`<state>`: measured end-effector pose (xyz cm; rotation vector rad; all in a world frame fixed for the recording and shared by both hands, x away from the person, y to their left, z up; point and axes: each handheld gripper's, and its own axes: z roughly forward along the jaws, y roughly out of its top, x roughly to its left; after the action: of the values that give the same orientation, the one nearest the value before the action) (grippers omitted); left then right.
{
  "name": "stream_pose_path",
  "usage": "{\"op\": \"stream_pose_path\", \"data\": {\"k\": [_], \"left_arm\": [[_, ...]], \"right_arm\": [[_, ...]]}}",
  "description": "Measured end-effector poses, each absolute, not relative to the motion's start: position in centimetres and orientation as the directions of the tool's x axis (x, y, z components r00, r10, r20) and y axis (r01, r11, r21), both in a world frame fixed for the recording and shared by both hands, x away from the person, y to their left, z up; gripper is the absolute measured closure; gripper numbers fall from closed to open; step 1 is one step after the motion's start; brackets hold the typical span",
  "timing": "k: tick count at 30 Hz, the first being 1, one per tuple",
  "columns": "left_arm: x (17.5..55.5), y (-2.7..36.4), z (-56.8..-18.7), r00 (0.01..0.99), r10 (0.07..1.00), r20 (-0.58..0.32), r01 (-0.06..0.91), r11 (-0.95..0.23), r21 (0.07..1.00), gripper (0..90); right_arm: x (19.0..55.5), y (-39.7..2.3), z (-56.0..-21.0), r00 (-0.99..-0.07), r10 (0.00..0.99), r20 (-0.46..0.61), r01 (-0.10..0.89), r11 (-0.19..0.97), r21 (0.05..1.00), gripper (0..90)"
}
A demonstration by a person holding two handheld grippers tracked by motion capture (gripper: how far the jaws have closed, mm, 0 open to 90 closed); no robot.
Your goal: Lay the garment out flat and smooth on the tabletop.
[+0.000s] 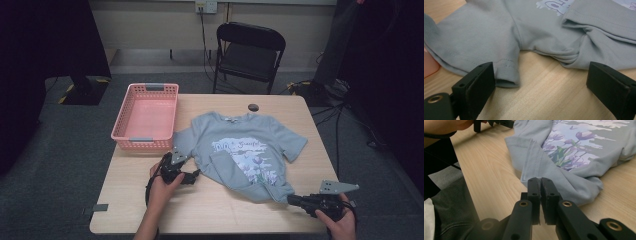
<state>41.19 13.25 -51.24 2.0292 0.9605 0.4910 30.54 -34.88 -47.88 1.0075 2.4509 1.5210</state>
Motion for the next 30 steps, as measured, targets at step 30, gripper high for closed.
{"op": "stream_pose_path", "data": {"k": [30], "left_arm": [[41.2,13.2,-51.2,0.633,0.774,0.002,0.455,-0.373,0.809,7.6]], "right_arm": [[33.7,-29.6,-46.5,-0.791,0.552,0.265,0.471,0.272,0.839,53.5]]}}
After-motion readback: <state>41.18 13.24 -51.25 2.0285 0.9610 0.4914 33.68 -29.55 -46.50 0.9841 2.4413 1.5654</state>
